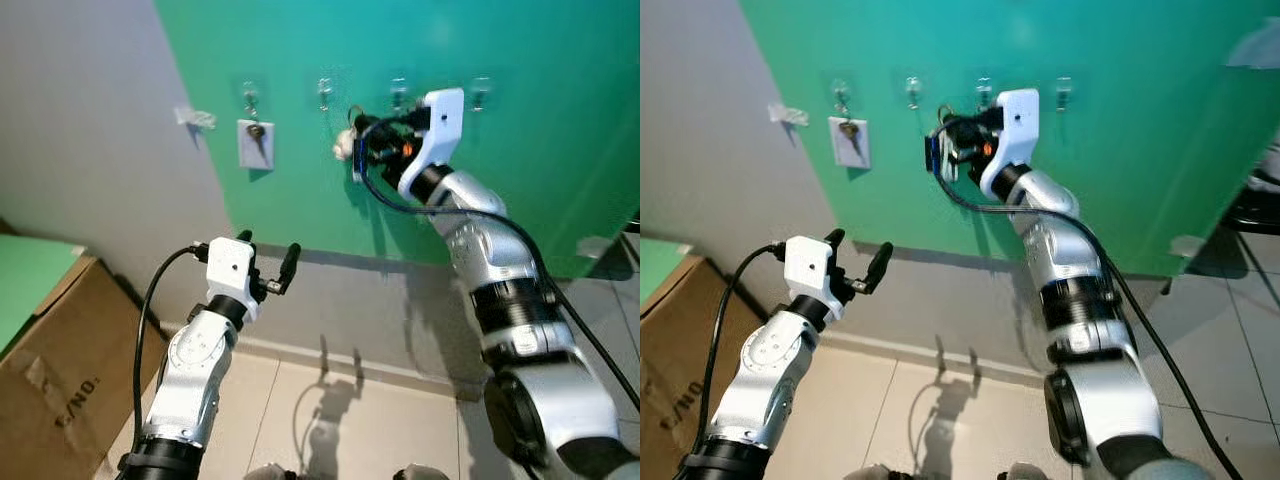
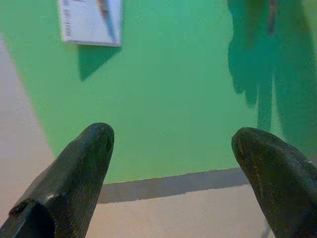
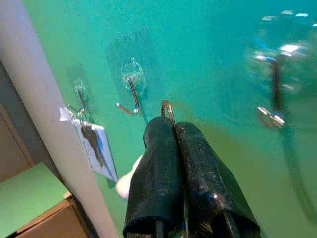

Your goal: Hang keys on a hook

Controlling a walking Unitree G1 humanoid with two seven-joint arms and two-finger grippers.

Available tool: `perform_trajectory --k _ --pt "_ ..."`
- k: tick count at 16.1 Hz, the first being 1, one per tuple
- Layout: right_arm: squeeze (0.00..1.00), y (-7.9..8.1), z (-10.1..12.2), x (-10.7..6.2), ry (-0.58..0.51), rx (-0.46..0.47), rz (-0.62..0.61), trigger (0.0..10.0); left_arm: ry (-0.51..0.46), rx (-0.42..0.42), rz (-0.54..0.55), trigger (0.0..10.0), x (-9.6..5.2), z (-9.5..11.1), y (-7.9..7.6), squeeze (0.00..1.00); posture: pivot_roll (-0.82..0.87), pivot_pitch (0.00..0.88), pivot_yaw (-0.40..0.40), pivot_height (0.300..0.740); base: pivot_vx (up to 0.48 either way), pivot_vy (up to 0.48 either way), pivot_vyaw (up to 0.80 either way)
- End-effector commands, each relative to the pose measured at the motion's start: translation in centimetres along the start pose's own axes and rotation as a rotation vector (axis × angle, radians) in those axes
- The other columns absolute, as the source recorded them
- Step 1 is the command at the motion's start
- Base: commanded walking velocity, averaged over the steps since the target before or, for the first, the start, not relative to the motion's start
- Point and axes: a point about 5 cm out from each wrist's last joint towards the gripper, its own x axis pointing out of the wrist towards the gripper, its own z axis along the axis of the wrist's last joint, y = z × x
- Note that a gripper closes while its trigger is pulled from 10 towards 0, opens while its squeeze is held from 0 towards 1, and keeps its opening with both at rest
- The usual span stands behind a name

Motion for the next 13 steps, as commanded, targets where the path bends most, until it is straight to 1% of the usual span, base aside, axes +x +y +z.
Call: perform_trajectory --k 1,9,13 --pt "0.0 0.04 0.66 0.3 -0.028 -0.012 0.005 0.0 0.006 0.007 0.026 10.0 -0.44 0.03 0.55 0.0 -0.1 0.0 0.072 0.74 0.0 0.0 0.0" --pt "0.0 0.19 0.51 0.26 -0.045 -0.017 0.015 0.0 0.012 0.008 0.023 10.0 -0.45 0.03 0.51 0.0 -0.12 0.0 0.083 0.74 0.0 0.0 0.0" --pt "0.0 0.58 0.73 0.5 -0.053 -0.006 0.042 0.0 0.014 0.006 0.021 10.0 -0.44 -0.01 0.4 0.0 -0.11 0.0 0.077 0.74 0.0 0.0 0.0"
